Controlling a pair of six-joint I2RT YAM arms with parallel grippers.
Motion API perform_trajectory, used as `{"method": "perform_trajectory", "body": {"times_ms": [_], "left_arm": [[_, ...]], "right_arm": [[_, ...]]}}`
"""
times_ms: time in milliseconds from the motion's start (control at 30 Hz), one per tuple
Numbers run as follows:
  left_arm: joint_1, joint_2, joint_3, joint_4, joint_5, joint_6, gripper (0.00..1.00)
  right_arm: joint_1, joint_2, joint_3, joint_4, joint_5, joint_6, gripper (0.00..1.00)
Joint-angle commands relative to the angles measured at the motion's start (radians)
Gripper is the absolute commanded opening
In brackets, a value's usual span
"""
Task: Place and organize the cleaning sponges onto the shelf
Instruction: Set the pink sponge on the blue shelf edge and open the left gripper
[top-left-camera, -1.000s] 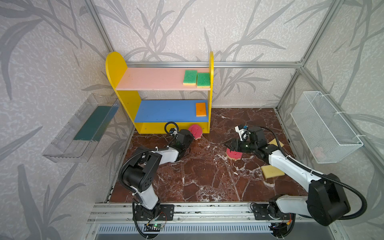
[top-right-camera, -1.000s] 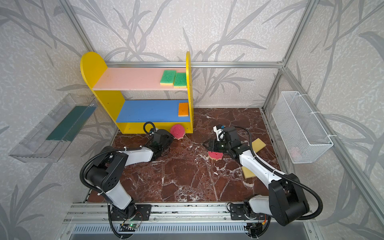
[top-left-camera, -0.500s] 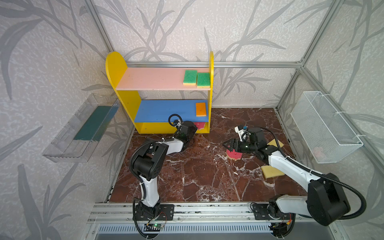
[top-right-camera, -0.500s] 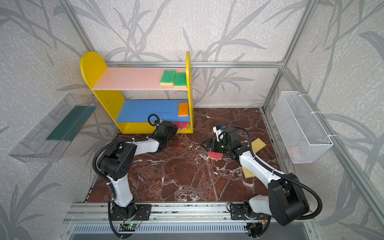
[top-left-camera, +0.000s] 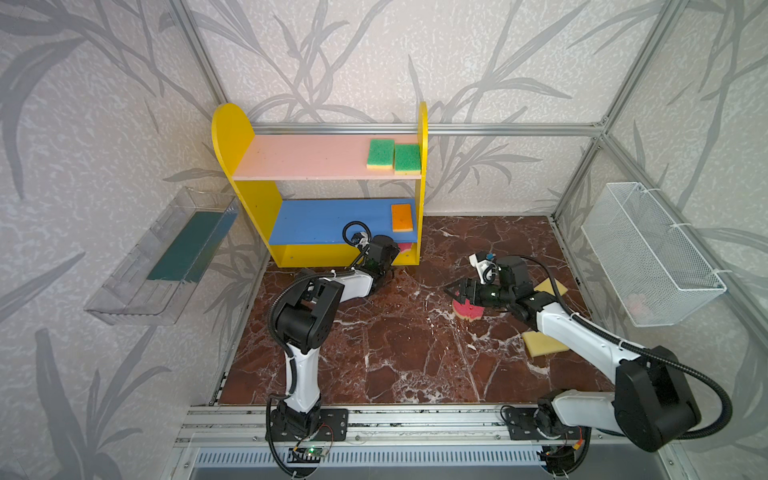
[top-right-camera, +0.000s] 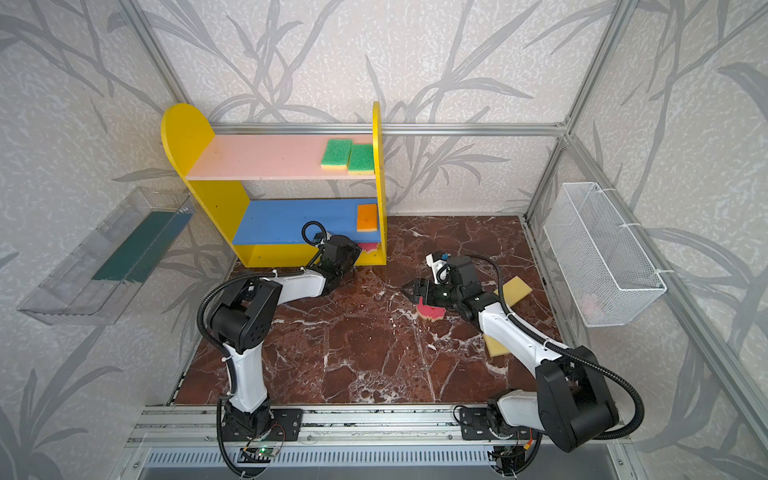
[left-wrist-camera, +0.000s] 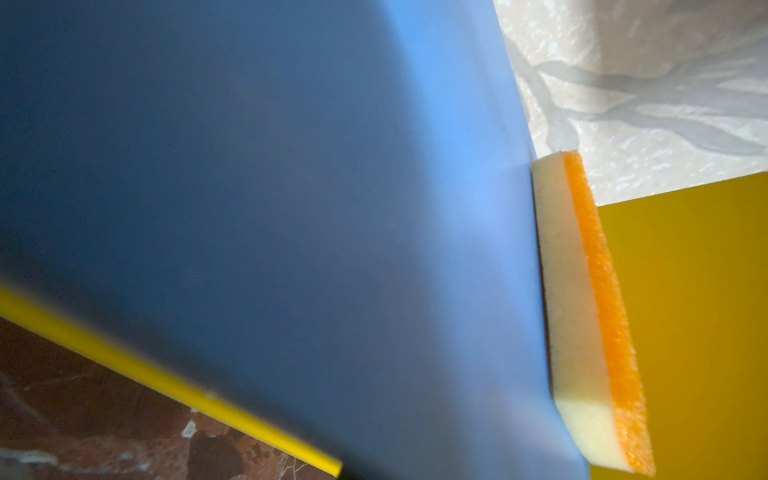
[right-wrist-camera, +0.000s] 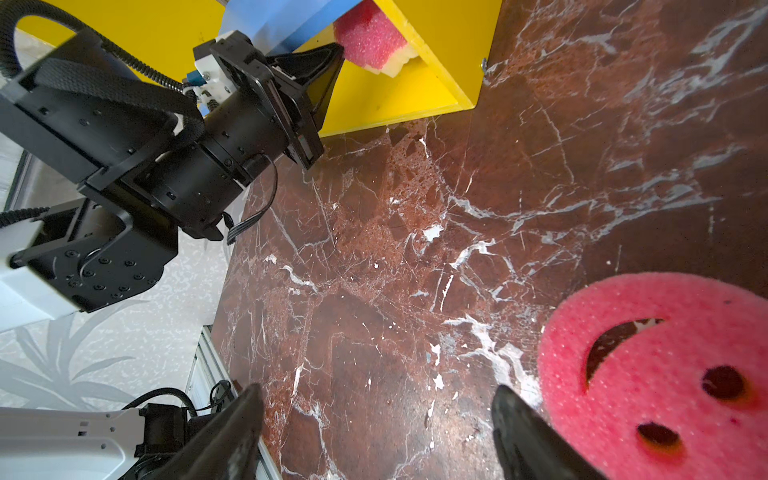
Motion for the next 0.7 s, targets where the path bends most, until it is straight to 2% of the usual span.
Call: {"method": "perform_trajectory", "body": {"times_ms": [0, 200, 333, 400, 633, 667], "left_arm": [[-0.004, 0.052, 0.009, -0.033, 0.069, -0.031, 0.00], [-0.012, 0.055, -0.006, -0.022, 0.065, -0.032, 0.02], [-0.013, 0.049, -0.017, -0.015, 0.065, -0.028, 0.30], [-0.016, 0.044, -0.023, -0.015, 0.065, -0.024, 0.40], [-0.023, 0.021, -0.049, -0.008, 0.056, -0.019, 0.52], [-0.025, 0.015, -0.055, -0.008, 0.056, -0.018, 0.57]], "right_arm": [[-0.005, -0.017, -0.010, 0.020, 0.004, -0.011, 0.84], [-0.005, -0.018, -0.011, 0.021, 0.005, -0.011, 0.84], [-0.005, -0.019, -0.012, 0.019, 0.008, -0.014, 0.84], [-0.005, -0.020, -0.013, 0.020, 0.008, -0.014, 0.84], [-0.005, -0.029, -0.013, 0.010, 0.013, -0.020, 0.84], [-0.005, -0.031, -0.011, 0.006, 0.016, -0.022, 0.84]]}}
